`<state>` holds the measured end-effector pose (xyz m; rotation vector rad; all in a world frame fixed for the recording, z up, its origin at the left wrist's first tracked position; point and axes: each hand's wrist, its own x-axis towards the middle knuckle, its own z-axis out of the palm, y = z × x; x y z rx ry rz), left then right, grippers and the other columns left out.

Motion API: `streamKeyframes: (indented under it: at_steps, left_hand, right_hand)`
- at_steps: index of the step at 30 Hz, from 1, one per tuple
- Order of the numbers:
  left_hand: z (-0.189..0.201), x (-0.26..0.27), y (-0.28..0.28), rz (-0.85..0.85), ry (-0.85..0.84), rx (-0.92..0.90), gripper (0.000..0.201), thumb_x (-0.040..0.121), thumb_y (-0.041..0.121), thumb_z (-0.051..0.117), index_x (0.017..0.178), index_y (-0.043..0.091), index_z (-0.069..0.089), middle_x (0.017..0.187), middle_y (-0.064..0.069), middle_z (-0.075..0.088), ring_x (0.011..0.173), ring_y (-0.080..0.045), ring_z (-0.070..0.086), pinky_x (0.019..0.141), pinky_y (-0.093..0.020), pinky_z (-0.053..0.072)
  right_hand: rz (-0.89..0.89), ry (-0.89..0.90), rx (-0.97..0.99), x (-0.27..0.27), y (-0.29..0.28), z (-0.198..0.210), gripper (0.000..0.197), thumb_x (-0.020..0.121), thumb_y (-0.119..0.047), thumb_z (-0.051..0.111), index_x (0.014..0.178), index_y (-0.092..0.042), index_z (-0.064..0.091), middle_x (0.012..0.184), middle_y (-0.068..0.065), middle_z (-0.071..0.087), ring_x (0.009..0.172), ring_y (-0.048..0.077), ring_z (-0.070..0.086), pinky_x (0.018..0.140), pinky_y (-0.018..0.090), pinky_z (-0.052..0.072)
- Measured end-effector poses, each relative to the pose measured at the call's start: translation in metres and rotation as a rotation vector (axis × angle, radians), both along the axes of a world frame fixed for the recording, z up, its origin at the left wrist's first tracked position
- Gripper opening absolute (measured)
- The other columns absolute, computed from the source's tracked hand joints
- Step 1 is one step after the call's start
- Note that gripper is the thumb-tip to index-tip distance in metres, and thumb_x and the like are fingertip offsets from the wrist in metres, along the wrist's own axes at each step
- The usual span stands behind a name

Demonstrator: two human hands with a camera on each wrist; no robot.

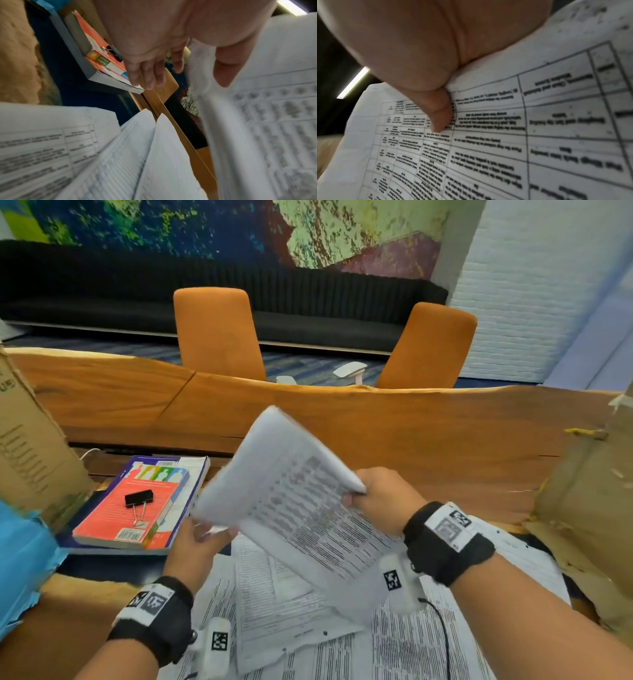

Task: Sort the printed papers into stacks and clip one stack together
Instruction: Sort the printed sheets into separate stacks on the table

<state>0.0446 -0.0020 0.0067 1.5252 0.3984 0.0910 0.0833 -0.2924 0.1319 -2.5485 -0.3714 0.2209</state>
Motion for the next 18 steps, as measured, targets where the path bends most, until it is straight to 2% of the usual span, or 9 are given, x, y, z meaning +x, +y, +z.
streamKeyframes:
  at_steps: [3,6,8,9,11,13,15,17,18]
  left_hand:
    - [0.008,0.0,-0.011,-0.131,0.013,-0.176,0.098,0.049,0.047,0.085,0.137,0.023,0.047,0.129,-0.01,0.06,0.118,-0.022,0.057,0.101,-0.042,0.041]
    - [0.017,-0.006,-0.025,-0.29,-0.014,-0.401,0.099,0.033,0.04,0.094,0.121,0.009,0.059,0.115,-0.017,0.07,0.093,-0.027,0.07,0.077,-0.038,0.057]
    - [0.018,-0.013,-0.027,-0.29,0.001,-0.484,0.102,0.027,0.034,0.098,0.117,0.004,0.062,0.11,-0.02,0.071,0.091,-0.032,0.072,0.072,-0.041,0.06]
    - [0.017,-0.018,-0.026,-0.279,0.021,-0.488,0.101,0.025,0.031,0.098,0.115,0.003,0.063,0.108,-0.022,0.071,0.091,-0.035,0.071,0.073,-0.044,0.06]
    - [0.005,-0.027,-0.016,-0.258,0.087,-0.441,0.092,0.032,0.027,0.098,0.114,0.003,0.063,0.108,-0.025,0.071,0.093,-0.04,0.07,0.078,-0.05,0.058]
    - [-0.011,-0.038,-0.004,-0.201,0.174,-0.391,0.063,0.061,0.015,0.085,0.117,0.0,0.06,0.109,-0.028,0.069,0.094,-0.044,0.069,0.088,-0.056,0.051]
    - [-0.023,-0.049,0.007,-0.16,0.236,-0.377,0.037,0.077,0.0,0.065,0.114,-0.002,0.06,0.105,-0.03,0.07,0.094,-0.047,0.068,0.092,-0.058,0.048]
    - [-0.03,-0.059,0.019,-0.134,0.298,-0.35,0.027,0.083,-0.005,0.06,0.11,-0.003,0.061,0.101,-0.03,0.07,0.095,-0.049,0.066,0.093,-0.059,0.047]
    - [-0.035,-0.062,0.026,-0.09,0.333,-0.327,0.026,0.083,-0.005,0.062,0.109,-0.003,0.062,0.1,-0.03,0.071,0.095,-0.048,0.066,0.093,-0.059,0.047]
  right_hand:
    - [-0.122,0.053,0.32,-0.005,-0.007,0.0,0.035,0.091,-0.018,0.068,0.065,-0.018,0.045,0.058,-0.006,0.042,0.049,0.01,0.037,0.053,0.026,0.035]
    - [-0.185,0.16,0.545,-0.016,0.004,-0.02,0.024,0.092,-0.015,0.068,0.069,-0.016,0.06,0.062,-0.009,0.058,0.056,0.007,0.054,0.062,0.024,0.045]
    - [-0.215,0.277,0.67,-0.026,0.015,-0.039,0.008,0.093,-0.016,0.066,0.09,-0.01,0.071,0.083,-0.003,0.073,0.076,0.013,0.069,0.075,0.028,0.053]
    - [-0.235,0.319,0.69,-0.032,0.021,-0.05,0.009,0.093,-0.017,0.066,0.096,-0.011,0.072,0.089,-0.001,0.075,0.083,0.016,0.071,0.08,0.031,0.054]
    - [-0.26,0.393,0.711,-0.042,0.031,-0.075,0.009,0.094,-0.02,0.065,0.1,-0.017,0.072,0.093,-0.002,0.076,0.09,0.017,0.072,0.088,0.036,0.055]
    - [-0.253,0.458,0.719,-0.05,0.04,-0.095,0.009,0.094,-0.022,0.066,0.1,-0.023,0.071,0.099,-0.004,0.076,0.093,0.013,0.072,0.087,0.032,0.056]
    - [-0.206,0.512,0.651,-0.055,0.049,-0.109,0.004,0.092,-0.03,0.067,0.093,-0.028,0.07,0.089,-0.01,0.075,0.084,0.008,0.071,0.075,0.022,0.054]
    - [-0.142,0.545,0.53,-0.051,0.054,-0.117,0.02,0.091,-0.041,0.065,0.079,-0.026,0.065,0.068,-0.013,0.066,0.064,0.006,0.062,0.062,0.021,0.048]
    - [-0.135,0.533,0.462,-0.046,0.055,-0.121,0.028,0.092,-0.045,0.064,0.075,-0.023,0.06,0.065,-0.01,0.06,0.06,0.008,0.057,0.059,0.023,0.047]
